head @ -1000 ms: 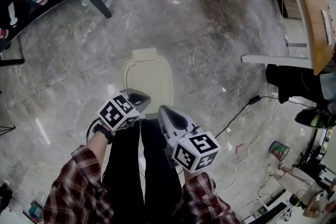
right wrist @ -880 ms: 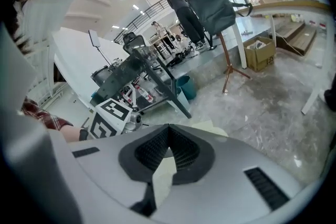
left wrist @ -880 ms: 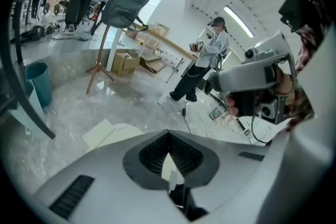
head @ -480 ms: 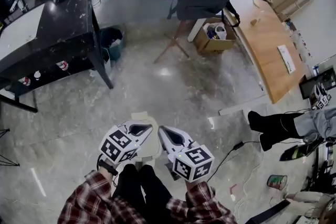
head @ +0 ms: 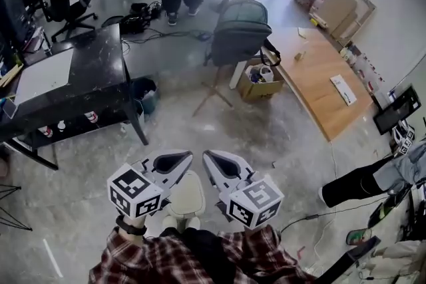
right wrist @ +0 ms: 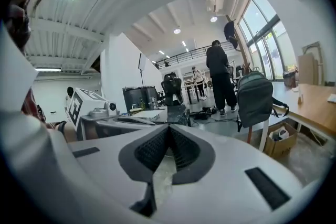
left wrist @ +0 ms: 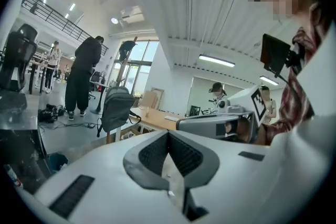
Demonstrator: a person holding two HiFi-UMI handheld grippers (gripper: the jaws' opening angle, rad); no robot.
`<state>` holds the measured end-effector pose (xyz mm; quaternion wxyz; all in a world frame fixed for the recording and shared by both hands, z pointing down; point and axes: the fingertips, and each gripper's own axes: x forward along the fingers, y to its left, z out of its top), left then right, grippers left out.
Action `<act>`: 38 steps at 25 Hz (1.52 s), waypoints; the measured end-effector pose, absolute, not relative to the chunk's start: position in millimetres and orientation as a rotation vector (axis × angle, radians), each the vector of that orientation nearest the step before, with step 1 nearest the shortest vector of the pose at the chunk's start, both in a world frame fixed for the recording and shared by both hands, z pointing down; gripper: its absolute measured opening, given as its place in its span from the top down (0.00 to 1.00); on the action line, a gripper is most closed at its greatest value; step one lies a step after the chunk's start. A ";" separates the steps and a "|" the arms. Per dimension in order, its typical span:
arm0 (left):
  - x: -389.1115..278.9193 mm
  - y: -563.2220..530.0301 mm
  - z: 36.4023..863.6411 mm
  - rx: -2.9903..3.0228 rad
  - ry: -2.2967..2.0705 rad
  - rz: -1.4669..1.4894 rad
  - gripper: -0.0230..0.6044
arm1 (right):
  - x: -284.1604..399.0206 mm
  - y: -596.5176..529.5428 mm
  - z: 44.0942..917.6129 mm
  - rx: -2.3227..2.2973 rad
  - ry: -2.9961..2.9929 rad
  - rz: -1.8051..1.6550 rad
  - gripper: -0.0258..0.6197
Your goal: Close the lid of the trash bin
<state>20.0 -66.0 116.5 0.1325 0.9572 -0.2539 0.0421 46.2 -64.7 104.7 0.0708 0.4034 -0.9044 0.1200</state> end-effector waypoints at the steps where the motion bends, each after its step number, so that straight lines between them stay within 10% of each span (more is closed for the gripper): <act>1: 19.7 -59.6 104.0 2.794 -0.738 0.106 0.95 | 46.2 -59.6 95.8 1.214 -2.734 0.341 0.94; 38: -0.1 -18.9 69.9 2.738 -0.737 -0.022 0.95 | 15.5 -31.6 72.1 1.064 -2.816 0.344 0.94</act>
